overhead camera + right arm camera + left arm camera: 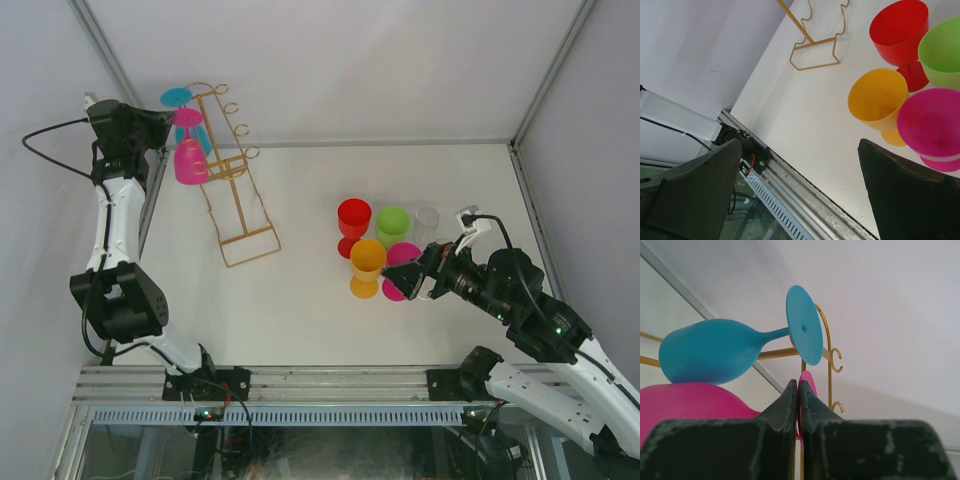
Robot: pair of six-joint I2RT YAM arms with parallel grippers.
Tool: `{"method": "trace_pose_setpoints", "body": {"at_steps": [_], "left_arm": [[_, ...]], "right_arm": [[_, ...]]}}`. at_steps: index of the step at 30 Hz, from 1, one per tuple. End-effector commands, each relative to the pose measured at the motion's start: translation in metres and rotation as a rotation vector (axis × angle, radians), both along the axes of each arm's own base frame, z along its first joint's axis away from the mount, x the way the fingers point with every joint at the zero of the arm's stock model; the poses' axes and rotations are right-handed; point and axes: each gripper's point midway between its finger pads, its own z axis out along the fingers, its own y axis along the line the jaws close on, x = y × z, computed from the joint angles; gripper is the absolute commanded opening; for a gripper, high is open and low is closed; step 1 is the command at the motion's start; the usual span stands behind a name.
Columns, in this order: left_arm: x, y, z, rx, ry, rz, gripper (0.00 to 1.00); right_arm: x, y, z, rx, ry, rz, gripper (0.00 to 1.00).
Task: Take the wine glass off the wine glass rack
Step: Pick up the wine glass from the wine rack.
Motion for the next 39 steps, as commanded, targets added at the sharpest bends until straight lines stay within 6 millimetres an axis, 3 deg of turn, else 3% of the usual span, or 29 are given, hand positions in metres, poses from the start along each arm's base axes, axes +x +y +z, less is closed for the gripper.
{"method": "trace_pose_setpoints", "body": {"at_steps": [1, 21, 33, 39], "left_arm": [[-0.005, -0.008, 0.034, 0.015, -0.062, -0.030, 0.05], [-0.015, -0.011, 0.061, -0.034, -0.122, -0.015, 0.00], [-0.024, -0.006, 0.061, 0.017, -0.108, 0.006, 0.03], [-0.026, -0.006, 0.064, 0.033, -0.116, 0.007, 0.00]], "right_arm": [[0.000, -0.001, 0.017, 0.039, -0.036, -0.008, 1.00], [0.002, 0.000, 0.015, 0.030, -0.024, -0.010, 1.00], [0.003, 0.000, 0.010, 0.016, -0.013, -0.010, 1.00], [0.002, 0.000, 0.011, 0.017, -0.012, -0.011, 1.00]]}}
